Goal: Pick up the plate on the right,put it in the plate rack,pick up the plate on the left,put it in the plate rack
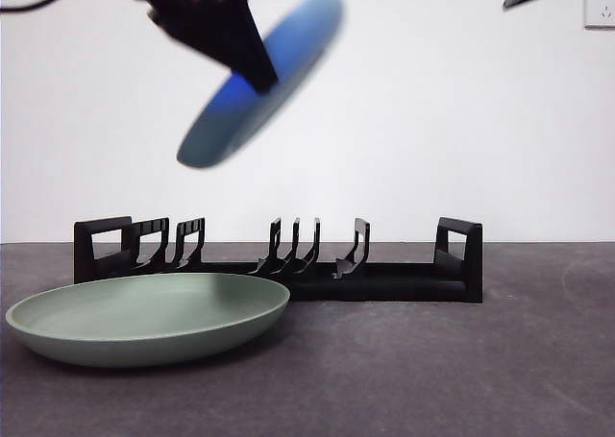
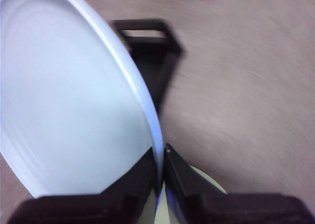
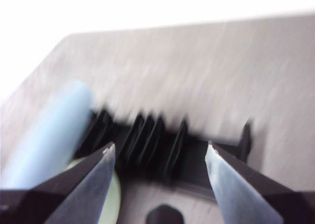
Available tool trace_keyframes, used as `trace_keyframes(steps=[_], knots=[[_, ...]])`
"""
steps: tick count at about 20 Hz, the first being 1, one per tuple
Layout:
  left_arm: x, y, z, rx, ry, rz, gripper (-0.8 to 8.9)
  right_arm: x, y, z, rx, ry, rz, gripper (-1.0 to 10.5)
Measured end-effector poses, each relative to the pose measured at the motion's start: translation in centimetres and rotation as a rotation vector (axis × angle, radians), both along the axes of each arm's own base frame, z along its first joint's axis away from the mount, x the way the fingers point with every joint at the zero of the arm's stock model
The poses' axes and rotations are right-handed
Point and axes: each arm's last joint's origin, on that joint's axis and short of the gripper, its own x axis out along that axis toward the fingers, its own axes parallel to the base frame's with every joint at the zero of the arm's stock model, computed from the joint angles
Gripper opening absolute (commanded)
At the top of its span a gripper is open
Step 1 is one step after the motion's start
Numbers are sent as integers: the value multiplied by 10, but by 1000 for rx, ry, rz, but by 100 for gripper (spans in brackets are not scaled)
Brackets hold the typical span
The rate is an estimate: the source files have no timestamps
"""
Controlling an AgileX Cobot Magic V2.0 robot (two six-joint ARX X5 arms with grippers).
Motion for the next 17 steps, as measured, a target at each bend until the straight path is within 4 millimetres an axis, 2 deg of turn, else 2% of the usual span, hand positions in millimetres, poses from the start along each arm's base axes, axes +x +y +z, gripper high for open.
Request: trace_keyframes(steps=[4, 7, 12, 17], knots=[[37, 31, 40, -289, 62, 25, -9, -4, -3, 6, -5, -35, -38, 312], [56, 57, 51, -472, 103, 0, -9, -4, -3, 6, -4, -34, -38, 312], [80, 91, 52, -635, 191, 13, -9, -4, -3, 6, -5, -35, -38, 311], [106, 109, 31, -674, 278, 107, -9, -4, -3, 6, -5, -35, -38, 312]])
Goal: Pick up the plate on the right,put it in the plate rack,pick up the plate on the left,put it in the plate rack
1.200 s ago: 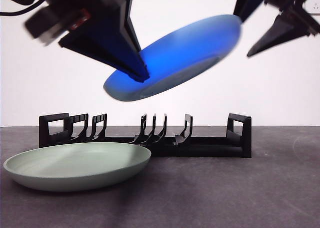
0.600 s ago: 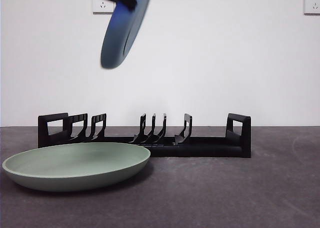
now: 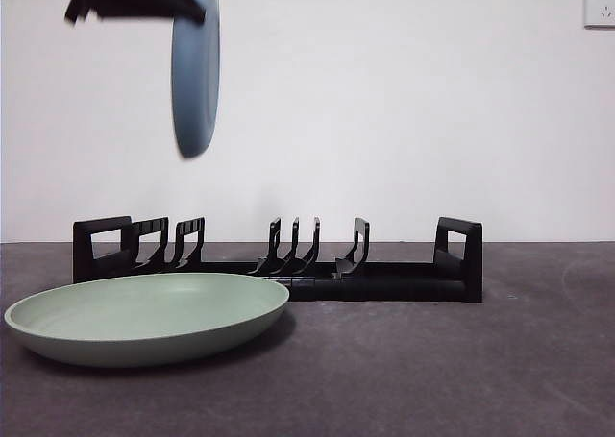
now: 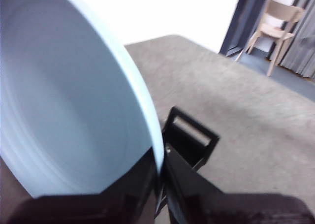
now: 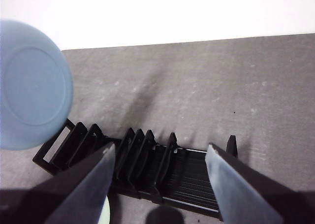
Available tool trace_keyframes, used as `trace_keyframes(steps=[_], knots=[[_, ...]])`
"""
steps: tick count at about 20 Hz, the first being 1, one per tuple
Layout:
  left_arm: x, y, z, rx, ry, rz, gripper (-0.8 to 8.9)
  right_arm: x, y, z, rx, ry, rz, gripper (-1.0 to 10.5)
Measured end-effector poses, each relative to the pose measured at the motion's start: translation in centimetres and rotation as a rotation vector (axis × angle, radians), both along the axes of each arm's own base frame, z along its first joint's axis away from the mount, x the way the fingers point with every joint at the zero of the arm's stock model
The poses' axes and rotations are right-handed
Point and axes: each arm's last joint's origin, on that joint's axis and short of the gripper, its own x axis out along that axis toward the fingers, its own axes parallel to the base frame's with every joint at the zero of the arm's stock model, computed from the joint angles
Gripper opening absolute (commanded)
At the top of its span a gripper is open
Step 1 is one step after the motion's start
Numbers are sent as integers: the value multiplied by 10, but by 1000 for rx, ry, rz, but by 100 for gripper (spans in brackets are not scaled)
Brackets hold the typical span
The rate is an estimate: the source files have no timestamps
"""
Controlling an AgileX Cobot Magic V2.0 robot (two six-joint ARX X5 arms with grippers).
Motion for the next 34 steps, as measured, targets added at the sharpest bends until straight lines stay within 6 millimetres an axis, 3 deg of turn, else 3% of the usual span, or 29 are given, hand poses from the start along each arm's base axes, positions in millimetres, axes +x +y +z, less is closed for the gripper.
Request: trace_keyframes(steps=[11, 25, 27, 31, 34], knots=[[29, 13, -38, -12, 148, -17, -9, 0, 0, 0, 0, 1, 0, 311], [27, 15, -64, 105, 306, -2, 8, 0, 0, 0, 0, 1, 0, 311], [25, 15, -65, 110, 324, -5, 74, 0, 0, 0, 0, 1, 0, 311], [24, 15, -67, 121, 344, -2, 349, 0, 0, -2, -3, 16, 3, 311], [23, 16, -67, 124, 357, -1, 360, 0, 1, -4, -3, 41, 22, 311]])
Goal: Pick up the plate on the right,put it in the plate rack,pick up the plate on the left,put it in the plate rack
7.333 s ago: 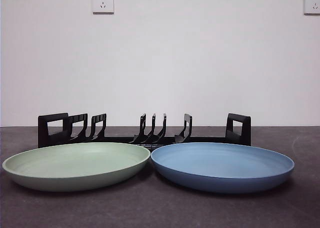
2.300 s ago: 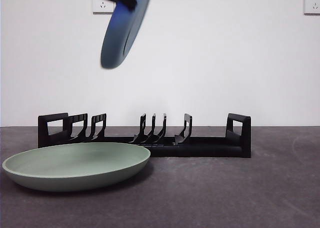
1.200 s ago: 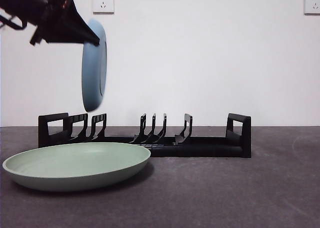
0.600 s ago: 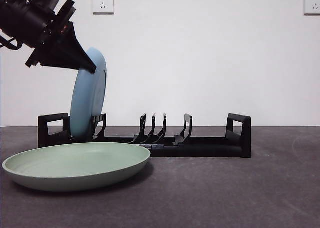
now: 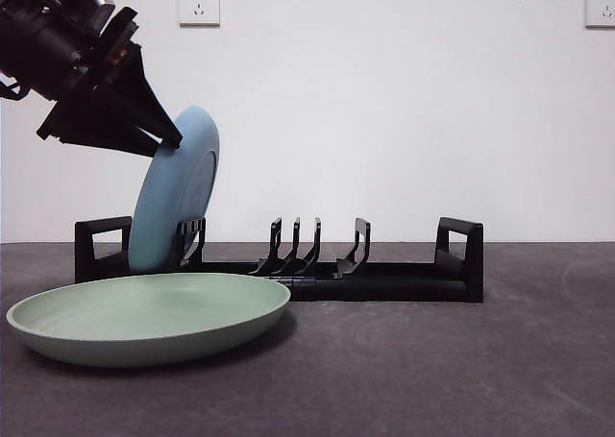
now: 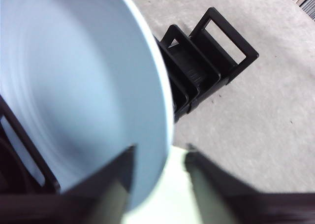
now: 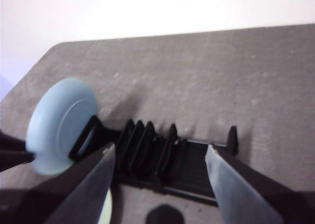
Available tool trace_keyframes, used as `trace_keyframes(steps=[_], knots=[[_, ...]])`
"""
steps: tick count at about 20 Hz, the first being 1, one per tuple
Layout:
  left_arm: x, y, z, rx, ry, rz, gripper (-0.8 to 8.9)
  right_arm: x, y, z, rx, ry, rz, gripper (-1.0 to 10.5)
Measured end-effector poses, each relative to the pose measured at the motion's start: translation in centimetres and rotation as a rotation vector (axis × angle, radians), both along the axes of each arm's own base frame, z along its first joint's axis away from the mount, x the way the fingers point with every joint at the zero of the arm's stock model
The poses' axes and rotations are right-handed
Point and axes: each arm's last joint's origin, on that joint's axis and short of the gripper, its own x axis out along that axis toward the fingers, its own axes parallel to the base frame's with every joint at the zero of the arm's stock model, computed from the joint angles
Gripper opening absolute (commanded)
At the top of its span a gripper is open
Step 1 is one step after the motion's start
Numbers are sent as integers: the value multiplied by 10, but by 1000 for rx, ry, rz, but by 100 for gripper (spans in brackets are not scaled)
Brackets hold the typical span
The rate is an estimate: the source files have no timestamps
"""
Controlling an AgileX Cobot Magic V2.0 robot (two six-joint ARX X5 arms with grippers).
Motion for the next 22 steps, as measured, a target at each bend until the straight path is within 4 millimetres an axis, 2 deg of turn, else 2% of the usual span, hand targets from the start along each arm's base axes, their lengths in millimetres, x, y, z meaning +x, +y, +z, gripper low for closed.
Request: trace_keyframes(steps=[4, 11, 13, 18, 22], knots=[[-4, 0, 11, 12, -16, -14, 360, 4, 8, -8, 38, 65, 116, 311], [-37, -7, 64, 44, -243, -24, 359, 22, 40, -38, 65, 239, 314, 311], [-53, -10, 80, 92, -317, 2, 359, 28, 55, -53, 49, 299, 357, 311], [-110, -14, 122, 249, -582, 127, 350, 46, 97, -101, -5, 448, 440, 311], [-149, -9, 145, 304, -745, 207, 350, 60, 122, -141, -24, 530, 459, 311]])
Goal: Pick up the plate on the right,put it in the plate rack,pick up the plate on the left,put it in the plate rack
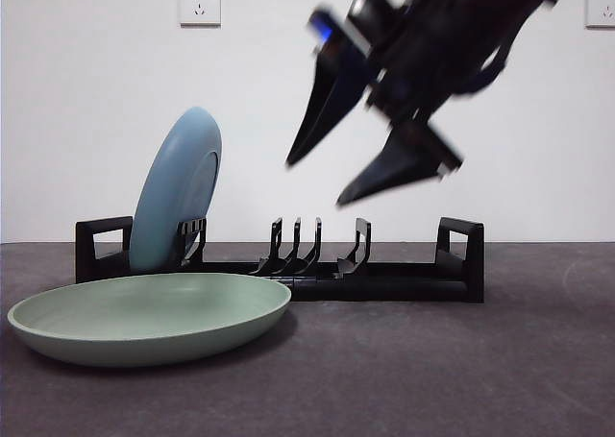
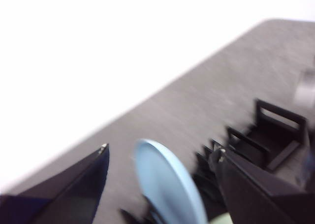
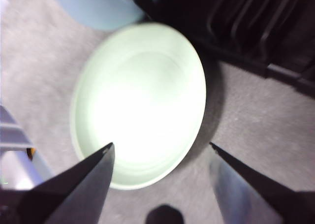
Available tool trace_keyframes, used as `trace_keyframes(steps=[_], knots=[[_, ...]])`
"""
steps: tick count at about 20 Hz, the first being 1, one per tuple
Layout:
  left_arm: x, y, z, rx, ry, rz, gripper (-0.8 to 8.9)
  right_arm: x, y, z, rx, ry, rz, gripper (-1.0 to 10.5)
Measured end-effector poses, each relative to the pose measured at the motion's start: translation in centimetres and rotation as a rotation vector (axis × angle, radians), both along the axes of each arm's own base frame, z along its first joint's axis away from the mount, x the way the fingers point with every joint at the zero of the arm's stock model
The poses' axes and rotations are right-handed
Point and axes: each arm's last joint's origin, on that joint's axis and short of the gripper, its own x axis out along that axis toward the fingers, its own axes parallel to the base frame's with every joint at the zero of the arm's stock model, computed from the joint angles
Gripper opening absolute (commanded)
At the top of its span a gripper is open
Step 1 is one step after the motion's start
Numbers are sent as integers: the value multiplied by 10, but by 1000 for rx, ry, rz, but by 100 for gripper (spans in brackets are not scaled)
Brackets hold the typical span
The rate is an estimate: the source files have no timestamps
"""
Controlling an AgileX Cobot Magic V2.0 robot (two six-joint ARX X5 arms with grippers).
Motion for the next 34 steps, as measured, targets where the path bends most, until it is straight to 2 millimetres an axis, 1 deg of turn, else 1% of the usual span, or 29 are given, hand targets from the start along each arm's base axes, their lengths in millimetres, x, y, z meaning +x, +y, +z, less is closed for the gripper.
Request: trace_keyframes(steps=[2, 4, 6, 9, 10, 13, 15, 20, 22, 24, 27, 29, 31, 33, 34], knots=[[-14, 3, 7, 9, -55, 21, 350, 6, 8, -22, -21, 46, 0, 311], [-22, 6, 9, 22, -81, 36, 350, 11, 15, -41, -37, 81, 0, 305], [-24, 7, 9, 40, -79, 47, 350, 14, 19, -56, -51, 112, -2, 244], [-24, 6, 5, 64, -51, 43, 349, 17, 26, -73, -56, 137, -7, 244], [-24, 6, 5, 67, -47, 43, 349, 18, 27, -76, -55, 144, -10, 242], [-24, 6, 5, 68, -46, 41, 346, 19, 29, -84, -59, 167, -19, 107], [-24, 6, 4, 71, -41, 41, 346, 18, 30, -84, -59, 176, -25, -2], [-25, 6, 1, 88, -12, 39, 346, 15, 31, -84, -69, 218, -46, -12], [-25, 6, 0, 95, 1, 36, 346, 10, 27, -77, -94, 238, -53, -12], [-26, 5, -1, 96, 7, 13, 346, 4, 22, -60, -105, 219, -64, -12], [-29, -1, -2, 87, 14, -85, 346, -8, 10, -16, -120, 102, -102, -12], [-30, -8, -4, 102, 34, -132, 346, -15, -1, 7, -135, 35, -140, -12], [-31, -19, -12, 160, 78, -197, 346, -20, -13, 23, -120, 7, -163, -12], [-31, -34, -23, 255, 135, -286, 345, -22, -26, 35, -109, -8, -194, -12], [-30, -46, -31, 317, 171, -340, 345, -23, -32, 39, -107, -8, -211, -12]])
